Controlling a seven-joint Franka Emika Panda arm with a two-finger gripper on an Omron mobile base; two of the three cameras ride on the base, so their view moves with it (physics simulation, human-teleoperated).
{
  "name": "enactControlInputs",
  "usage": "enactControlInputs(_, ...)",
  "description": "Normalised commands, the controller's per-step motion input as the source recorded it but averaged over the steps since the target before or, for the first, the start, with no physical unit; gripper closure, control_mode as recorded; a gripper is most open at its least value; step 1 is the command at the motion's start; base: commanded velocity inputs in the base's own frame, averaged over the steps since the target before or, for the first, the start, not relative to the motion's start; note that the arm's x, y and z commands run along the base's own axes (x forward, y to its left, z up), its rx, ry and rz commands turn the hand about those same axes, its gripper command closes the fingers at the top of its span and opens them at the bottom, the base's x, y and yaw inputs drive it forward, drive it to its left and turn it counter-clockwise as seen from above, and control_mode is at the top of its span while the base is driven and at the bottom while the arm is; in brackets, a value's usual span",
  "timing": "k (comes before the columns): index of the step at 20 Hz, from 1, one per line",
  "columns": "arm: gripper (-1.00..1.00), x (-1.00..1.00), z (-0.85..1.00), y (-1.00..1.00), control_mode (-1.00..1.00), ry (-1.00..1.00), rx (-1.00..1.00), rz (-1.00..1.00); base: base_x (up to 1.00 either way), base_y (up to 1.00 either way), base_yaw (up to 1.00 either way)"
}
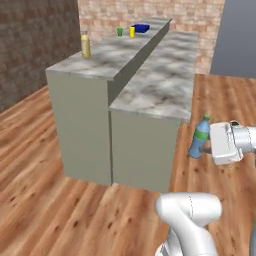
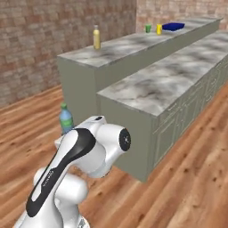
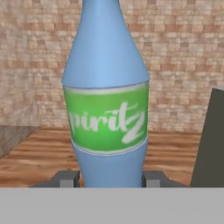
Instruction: Place the drinks on the dining counter in a tight cluster.
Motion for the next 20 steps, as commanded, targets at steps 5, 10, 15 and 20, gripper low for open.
enactControlInputs(5, 1.00, 0.00, 0.00, 0.00, 1.00, 0.00, 0.00, 0.00, 0.95, 1.00, 0.09)
enactControlInputs(10, 1.00, 0.00, 0.00, 0.00, 1.00, 0.00, 0.00, 0.00, 0.88, 1.00, 0.02)
enactControlInputs(15, 1.00, 0.00, 0.00, 0.00, 1.00, 0.00, 0.00, 0.00, 0.73, 1.00, -0.07)
enactControlInputs(20, 1.00, 0.00, 0.00, 0.00, 1.00, 0.00, 0.00, 0.00, 0.76, 1.00, -0.16)
